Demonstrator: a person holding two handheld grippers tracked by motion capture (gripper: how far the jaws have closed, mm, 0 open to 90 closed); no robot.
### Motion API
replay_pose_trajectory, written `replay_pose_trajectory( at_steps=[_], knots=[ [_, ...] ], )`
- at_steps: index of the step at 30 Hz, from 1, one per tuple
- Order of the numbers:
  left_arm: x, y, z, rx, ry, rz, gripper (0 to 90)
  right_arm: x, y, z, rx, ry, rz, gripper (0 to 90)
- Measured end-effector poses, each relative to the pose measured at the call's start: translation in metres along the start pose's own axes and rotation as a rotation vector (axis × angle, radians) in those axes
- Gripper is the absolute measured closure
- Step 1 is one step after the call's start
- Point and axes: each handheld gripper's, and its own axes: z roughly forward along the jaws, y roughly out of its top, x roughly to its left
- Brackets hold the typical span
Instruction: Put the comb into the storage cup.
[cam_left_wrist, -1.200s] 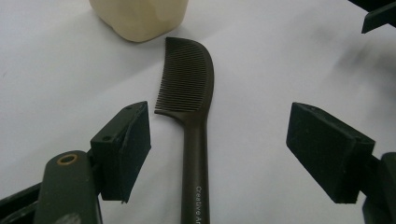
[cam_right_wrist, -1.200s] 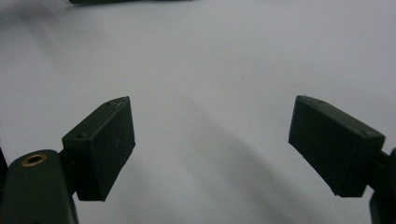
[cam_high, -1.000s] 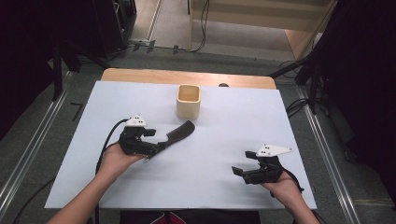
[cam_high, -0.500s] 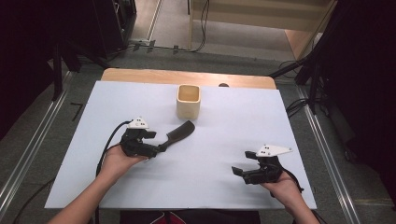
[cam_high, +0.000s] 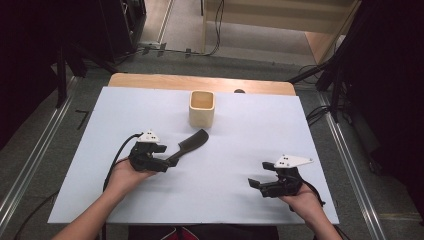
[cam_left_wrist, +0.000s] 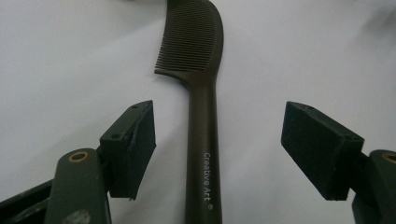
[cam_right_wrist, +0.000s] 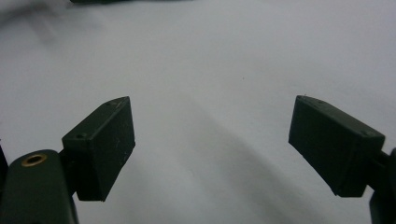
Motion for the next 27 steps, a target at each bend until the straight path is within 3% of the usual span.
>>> replay_pose_trajectory(
  at_steps=[16, 22, 27],
  knots=[
    [0.002, -0.015, 0.003, 0.067, 0.034, 0.008, 30.4, 0.001, 0.003, 0.002, -0.002, 0.010, -0.010, 12.8],
    [0.002, -0.018, 0.004, 0.062, 0.040, 0.010, 31.2, 0.001, 0.005, 0.004, -0.001, 0.013, -0.015, 12.8],
    [-0.002, -0.021, 0.005, 0.043, 0.071, 0.022, 32.2, 0.001, 0.006, 0.006, -0.001, 0.018, -0.020, 12.9]
  ],
)
